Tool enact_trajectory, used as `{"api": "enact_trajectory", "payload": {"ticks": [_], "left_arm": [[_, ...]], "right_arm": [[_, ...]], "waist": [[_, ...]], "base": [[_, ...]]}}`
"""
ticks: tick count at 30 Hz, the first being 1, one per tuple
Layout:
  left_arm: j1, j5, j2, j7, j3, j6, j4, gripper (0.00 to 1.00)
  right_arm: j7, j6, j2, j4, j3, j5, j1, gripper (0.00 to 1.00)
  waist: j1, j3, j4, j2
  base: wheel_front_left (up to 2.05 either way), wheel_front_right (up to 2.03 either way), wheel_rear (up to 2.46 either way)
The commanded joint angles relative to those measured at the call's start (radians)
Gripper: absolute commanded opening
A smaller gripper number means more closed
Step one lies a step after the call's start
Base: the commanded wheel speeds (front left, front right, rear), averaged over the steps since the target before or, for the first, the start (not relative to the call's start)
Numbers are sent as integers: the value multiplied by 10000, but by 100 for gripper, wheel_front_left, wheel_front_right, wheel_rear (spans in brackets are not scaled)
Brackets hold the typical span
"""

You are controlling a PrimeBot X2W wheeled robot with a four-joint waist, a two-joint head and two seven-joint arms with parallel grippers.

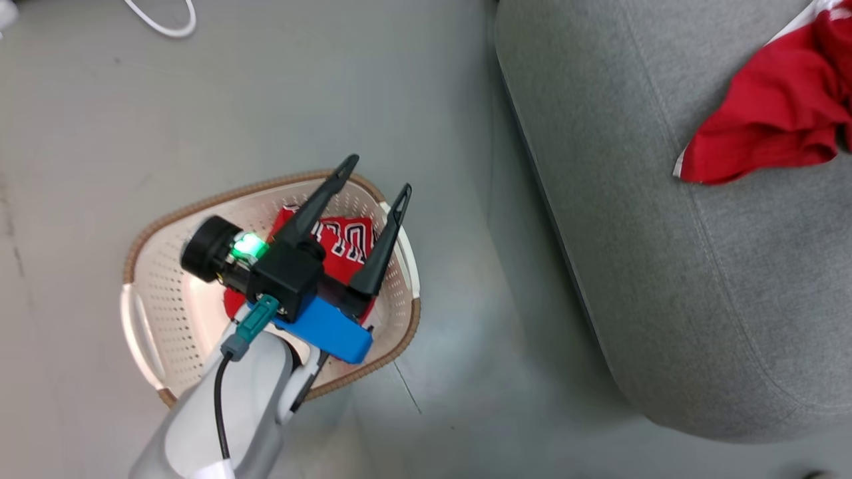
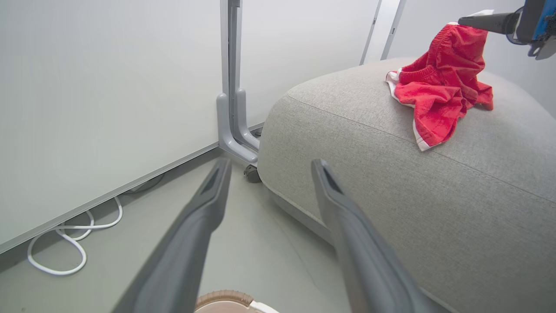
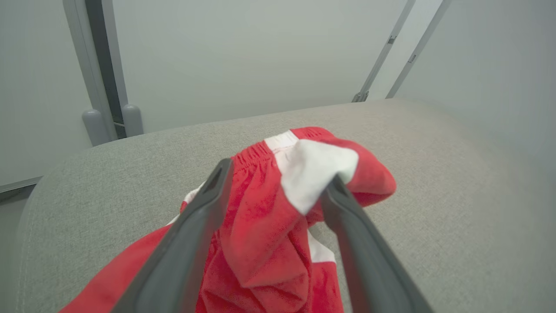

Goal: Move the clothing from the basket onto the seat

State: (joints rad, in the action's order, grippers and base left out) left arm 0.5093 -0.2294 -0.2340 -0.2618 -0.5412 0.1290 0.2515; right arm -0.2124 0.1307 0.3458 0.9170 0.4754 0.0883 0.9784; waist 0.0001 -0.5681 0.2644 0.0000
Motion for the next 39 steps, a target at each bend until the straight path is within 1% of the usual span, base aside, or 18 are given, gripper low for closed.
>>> {"api": "enact_trajectory", "payload": {"ticks": [1, 2, 3, 6, 10, 13, 16, 19, 24, 27, 32, 37, 39], "left_arm": [[-237, -89, 110, -48, 42, 23, 90, 100], [-328, -111, 199, -48, 88, 23, 133, 100], [-571, -195, 371, -48, 206, 23, 229, 100], [-1080, -299, 603, -48, 431, 23, 373, 100], [-1770, -410, 911, -48, 873, 23, 530, 100], [-2303, -445, 1097, -48, 1250, 23, 587, 100], [-2752, -467, 1246, -48, 1612, 23, 595, 100], [-3190, -496, 1327, -50, 2051, 23, 601, 100], [-3687, -591, 1438, -39, 2711, 23, 599, 100], [-3870, -600, 1473, -39, 3038, 23, 557, 100], [-4052, -543, 1538, -40, 3541, 23, 480, 100], [-4202, -460, 1564, -40, 3875, 23, 448, 100], [-4249, -410, 1566, -40, 3944, 23, 450, 100]], "right_arm": [[-37, 1, 113, -55, -50, 140, -413, 100], [-2, 1, 137, -87, -91, 200, -567, 100], [33, 1, 161, -141, -166, 288, -919, 100], [41, 1, 194, -340, -361, 347, -1521, 100], [27, 1, 54, -865, -682, 203, -2463, 100], [121, 1, -111, -1491, -960, 18, -3221, 100], [270, 1, -330, -2369, -1225, -367, -4143, 100], [565, 1, -643, -3523, -1633, -737, -5106, 100], [1187, 1, -1212, -5856, -2058, -1171, -6759, 100], [1559, 1, -1618, -7169, -2242, -1196, -7667, 100], [1993, 1, -2336, -8866, -2575, -1079, -9041, 100], [1923, 1, -2675, -9184, -2998, -1120, -9700, 100], [1897, 1, -2775, -9131, -3137, -1172, -9923, 100]], "waist": [[-1, 641, -237, 0], [-1, 846, -293, 0], [-1, 1364, -411, 0], [-1, 2141, -584, 0], [-1, 3189, -871, 0], [-1, 3821, -1099, 0], [-1, 4346, -1377, 0], [-1, 4697, -1600, 0], [-1, 5019, -1970, 0], [-1, 5097, -2218, 0], [-1, 5185, -2660, 0], [-1, 5315, -2941, 0], [-1, 5373, -3046, 0]], "base": [[0, 0, 0], [0, 0, 0], [0, 0, 0], [0, 0, 0], [0, 0, 0], [0, 0, 0], [0, 0, 0], [0, 0, 0], [0, 0, 0], [0, 0, 0], [0, 0, 0], [0, 0, 0], [0, 0, 0]]}}
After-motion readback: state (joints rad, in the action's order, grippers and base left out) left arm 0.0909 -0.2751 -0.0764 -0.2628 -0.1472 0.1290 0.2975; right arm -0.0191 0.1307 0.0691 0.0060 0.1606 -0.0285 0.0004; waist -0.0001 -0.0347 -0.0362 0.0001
